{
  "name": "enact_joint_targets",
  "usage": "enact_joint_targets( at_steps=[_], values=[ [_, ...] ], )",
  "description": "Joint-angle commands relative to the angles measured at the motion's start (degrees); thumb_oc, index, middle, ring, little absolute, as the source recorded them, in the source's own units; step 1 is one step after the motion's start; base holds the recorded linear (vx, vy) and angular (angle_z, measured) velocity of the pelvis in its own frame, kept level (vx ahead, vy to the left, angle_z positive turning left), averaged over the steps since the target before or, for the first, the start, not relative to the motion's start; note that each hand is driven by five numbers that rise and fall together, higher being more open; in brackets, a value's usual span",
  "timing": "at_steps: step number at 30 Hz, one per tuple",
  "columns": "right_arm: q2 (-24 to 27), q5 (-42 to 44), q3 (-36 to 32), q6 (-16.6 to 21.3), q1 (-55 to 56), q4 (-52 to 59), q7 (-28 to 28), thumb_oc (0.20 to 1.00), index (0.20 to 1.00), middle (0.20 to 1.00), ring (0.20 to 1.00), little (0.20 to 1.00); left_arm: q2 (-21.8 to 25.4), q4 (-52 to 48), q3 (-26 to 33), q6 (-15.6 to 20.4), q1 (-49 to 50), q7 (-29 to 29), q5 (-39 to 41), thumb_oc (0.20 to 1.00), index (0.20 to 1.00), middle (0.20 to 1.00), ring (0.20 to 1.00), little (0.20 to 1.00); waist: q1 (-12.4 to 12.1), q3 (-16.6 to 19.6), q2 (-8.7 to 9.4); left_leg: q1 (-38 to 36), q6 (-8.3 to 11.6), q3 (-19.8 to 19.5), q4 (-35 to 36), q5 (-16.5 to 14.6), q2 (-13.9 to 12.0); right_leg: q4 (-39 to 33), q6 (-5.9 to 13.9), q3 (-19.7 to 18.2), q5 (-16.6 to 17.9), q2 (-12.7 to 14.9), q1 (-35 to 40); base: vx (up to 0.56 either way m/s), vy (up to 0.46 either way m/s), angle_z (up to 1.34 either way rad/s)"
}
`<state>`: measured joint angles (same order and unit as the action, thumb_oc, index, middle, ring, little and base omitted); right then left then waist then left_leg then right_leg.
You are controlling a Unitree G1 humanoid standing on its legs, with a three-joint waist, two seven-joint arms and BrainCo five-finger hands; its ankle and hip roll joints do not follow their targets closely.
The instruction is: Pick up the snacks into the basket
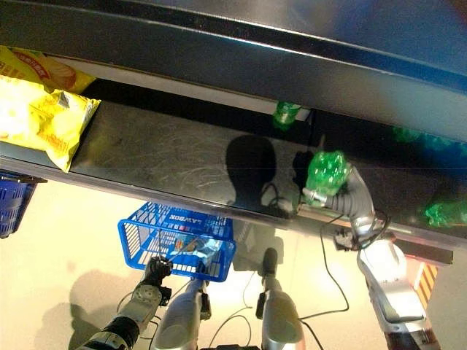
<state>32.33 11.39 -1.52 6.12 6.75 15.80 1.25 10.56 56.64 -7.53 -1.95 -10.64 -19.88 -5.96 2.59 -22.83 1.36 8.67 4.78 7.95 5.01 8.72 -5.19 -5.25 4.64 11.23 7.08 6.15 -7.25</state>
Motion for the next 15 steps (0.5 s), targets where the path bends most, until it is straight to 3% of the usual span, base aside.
enact_joint_targets(
  at_steps=[1,3,7,15],
  values=[
    [2.1,0.6,4.3,2.5,3.1,3.9,5.7,0.200,0.200,0.200,0.200,0.200,2.1,4.0,1.6,0.6,1.4,-0.5,-2.4,0.200,0.200,0.200,0.200,0.200,0.6,4.9,2.39,-2.8,0.01,1.6,0.0,-4.6,0.9,1.7,4.48,-2.8,-0.9,1.6,-2.7,0.00,0.000,0.00],
    [3.4,0.1,6.9,2.4,3.7,0.5,8.2,0.200,0.200,0.200,0.200,0.200,2.2,4.1,1.6,1.3,1.4,-0.3,-2.1,0.200,0.200,0.200,0.200,0.200,0.5,4.8,2.27,-2.8,0.03,1.5,0.0,-4.6,0.9,1.6,4.49,-2.7,-0.9,1.5,-2.7,0.00,0.000,0.00],
    [4.1,-4.2,10.9,1.1,2.2,-8.5,7.6,0.200,0.200,0.200,0.200,0.200,1.9,5.0,1.8,1.2,1.1,0.2,-0.5,0.200,0.200,0.200,0.200,0.200,0.4,4.8,1.89,-2.8,0.15,1.4,0.0,-4.5,0.9,1.5,4.53,-2.6,-0.9,1.5,-2.6,0.00,0.000,0.00],
    [3.4,-5.5,12.4,0.3,1.4,-15.5,7.2,0.200,0.200,0.200,0.200,0.200,1.9,6.7,1.9,1.3,0.4,0.3,0.8,0.200,0.200,0.200,0.200,0.200,0.6,4.9,1.49,-3.0,0.30,1.5,0.0,-4.5,0.8,1.4,4.49,-2.5,-0.9,1.6,-2.4,0.01,0.000,-0.05]
  ],
)
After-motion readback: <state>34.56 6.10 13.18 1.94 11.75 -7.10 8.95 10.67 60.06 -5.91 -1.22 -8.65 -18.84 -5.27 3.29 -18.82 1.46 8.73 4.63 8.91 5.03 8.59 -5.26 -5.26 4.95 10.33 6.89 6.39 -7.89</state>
